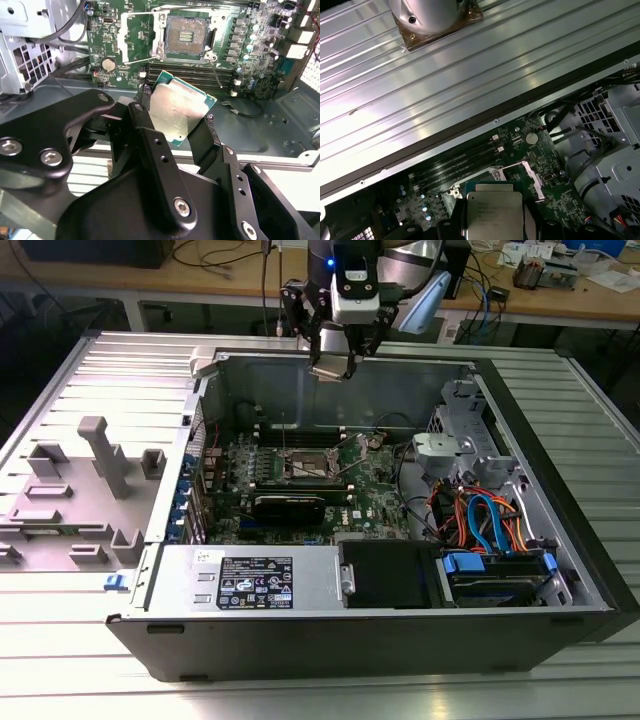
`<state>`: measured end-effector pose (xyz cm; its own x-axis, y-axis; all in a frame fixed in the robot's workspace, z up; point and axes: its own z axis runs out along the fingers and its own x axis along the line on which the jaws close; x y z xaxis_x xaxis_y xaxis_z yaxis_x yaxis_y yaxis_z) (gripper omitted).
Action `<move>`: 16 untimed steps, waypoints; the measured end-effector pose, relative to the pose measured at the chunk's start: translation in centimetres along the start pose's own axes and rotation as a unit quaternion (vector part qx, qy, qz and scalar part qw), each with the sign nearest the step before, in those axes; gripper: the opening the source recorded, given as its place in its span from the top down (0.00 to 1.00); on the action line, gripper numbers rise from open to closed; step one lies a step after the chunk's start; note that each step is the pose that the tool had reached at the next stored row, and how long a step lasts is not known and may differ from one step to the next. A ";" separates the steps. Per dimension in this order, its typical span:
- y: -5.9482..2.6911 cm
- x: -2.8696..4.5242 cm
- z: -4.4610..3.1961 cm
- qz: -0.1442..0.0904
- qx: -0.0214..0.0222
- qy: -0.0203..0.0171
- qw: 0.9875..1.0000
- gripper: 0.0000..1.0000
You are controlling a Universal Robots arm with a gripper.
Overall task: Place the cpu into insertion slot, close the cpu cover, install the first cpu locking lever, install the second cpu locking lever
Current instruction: 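Place the cpu into insertion slot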
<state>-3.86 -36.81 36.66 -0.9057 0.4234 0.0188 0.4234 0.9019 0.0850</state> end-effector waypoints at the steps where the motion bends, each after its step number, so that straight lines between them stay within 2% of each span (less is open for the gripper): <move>1: 0.00 0.00 0.00 0.000 0.000 0.000 1.000 0.45; 12: 0.00 0.00 0.00 0.002 0.000 0.000 1.000 0.45; 16: -0.01 0.00 0.07 0.021 0.000 -0.002 1.000 0.45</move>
<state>-3.86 -36.82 36.58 -0.8867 0.4619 0.0186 0.4617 0.8829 0.0851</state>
